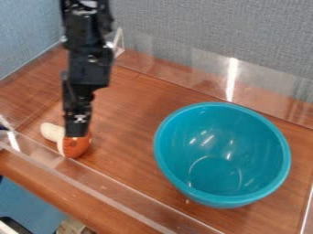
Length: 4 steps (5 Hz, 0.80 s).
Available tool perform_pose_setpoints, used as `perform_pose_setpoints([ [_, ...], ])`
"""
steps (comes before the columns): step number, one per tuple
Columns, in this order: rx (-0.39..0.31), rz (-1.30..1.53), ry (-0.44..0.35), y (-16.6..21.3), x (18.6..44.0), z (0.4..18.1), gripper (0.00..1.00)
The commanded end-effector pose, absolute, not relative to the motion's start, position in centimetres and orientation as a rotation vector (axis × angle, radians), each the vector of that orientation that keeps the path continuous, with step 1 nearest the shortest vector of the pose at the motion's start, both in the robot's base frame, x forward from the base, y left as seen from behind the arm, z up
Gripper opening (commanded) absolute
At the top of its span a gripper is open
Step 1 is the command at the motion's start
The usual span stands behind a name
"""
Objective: Put the mushroom in the blue bowl
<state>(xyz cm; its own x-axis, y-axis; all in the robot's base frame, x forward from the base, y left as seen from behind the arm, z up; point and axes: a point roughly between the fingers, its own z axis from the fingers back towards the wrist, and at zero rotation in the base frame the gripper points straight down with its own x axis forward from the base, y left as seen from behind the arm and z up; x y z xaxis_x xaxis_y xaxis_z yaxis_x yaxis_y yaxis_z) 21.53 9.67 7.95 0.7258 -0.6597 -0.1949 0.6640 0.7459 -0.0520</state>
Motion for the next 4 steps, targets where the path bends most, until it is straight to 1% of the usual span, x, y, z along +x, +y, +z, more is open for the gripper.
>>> perform_pose_setpoints([
  [1, 0.061, -0.692, 0.149, 10.6, 21.5, 8.2, 1.00],
  [3, 0.058, -0.669, 0.129, 11.3, 21.2, 6.2, 1.00],
  [4, 0.055, -0.668, 0.121, 11.5, 21.1, 5.6, 1.00],
])
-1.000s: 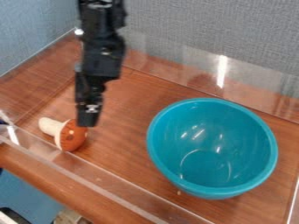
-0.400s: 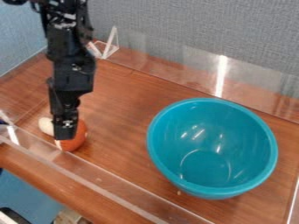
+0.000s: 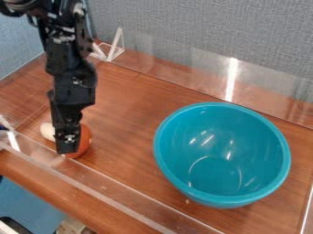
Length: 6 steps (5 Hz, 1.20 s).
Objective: Put the mushroom in the blue bowl
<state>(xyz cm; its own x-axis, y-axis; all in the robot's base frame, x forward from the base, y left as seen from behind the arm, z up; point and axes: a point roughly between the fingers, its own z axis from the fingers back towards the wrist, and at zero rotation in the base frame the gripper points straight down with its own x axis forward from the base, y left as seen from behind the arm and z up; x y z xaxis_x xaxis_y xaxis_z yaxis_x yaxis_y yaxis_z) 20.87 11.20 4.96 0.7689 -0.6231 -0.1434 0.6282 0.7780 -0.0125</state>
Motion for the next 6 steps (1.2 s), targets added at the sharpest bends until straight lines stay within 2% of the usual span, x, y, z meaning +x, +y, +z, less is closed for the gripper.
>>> perform_pose_setpoints([
  [1, 0.049, -0.664, 0.115, 11.7, 21.0, 5.1, 1.00],
  [2, 0.044, -0.659, 0.107, 11.8, 21.0, 4.7, 1.00],
  [3, 0.039, -0.655, 0.099, 12.0, 20.9, 4.3, 0.00],
  [6, 0.026, -0.644, 0.085, 12.2, 20.6, 3.8, 0.00],
])
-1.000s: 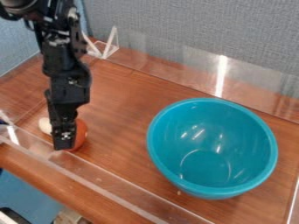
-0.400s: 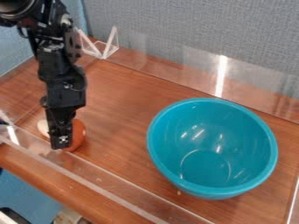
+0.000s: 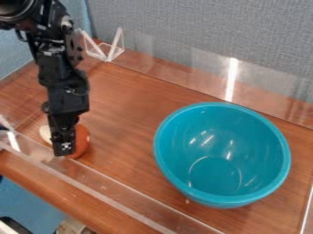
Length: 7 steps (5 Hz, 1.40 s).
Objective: Put the mushroom in the blue bowl
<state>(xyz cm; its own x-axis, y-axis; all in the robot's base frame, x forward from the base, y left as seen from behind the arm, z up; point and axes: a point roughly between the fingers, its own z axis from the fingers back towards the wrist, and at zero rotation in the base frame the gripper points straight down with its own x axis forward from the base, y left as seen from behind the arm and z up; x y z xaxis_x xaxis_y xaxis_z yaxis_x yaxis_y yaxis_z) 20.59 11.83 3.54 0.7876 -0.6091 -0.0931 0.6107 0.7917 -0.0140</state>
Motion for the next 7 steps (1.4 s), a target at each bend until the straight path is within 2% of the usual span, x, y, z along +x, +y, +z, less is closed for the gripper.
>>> perform_pose_setpoints([
  [1, 0.022, -0.641, 0.081, 12.2, 20.5, 3.7, 0.00],
  [4, 0.015, -0.633, 0.068, 12.2, 20.2, 3.9, 0.00],
  [7, 0.018, -0.608, 0.039, 11.7, 20.1, 5.7, 0.00],
])
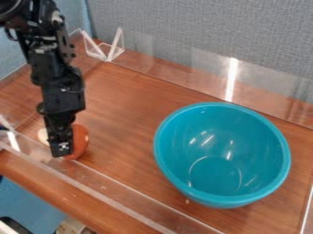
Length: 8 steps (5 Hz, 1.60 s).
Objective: Put the mushroom in the blue bowl
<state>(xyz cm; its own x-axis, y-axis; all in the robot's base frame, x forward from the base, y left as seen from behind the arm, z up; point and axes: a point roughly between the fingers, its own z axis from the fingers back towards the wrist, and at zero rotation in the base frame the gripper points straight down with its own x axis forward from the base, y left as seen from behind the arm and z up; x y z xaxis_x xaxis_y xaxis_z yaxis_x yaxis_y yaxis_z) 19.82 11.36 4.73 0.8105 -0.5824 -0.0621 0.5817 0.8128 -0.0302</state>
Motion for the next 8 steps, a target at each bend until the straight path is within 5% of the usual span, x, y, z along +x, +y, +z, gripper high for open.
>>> perform_pose_setpoints([
  [1, 0.021, -0.608, 0.026, 11.3, 20.1, 6.5, 0.00],
  [4, 0.033, -0.767, -0.041, 4.7, 22.2, 10.0, 0.00],
  [8, 0.043, -0.997, -0.032, -6.1, 26.4, 9.1, 0.00],
])
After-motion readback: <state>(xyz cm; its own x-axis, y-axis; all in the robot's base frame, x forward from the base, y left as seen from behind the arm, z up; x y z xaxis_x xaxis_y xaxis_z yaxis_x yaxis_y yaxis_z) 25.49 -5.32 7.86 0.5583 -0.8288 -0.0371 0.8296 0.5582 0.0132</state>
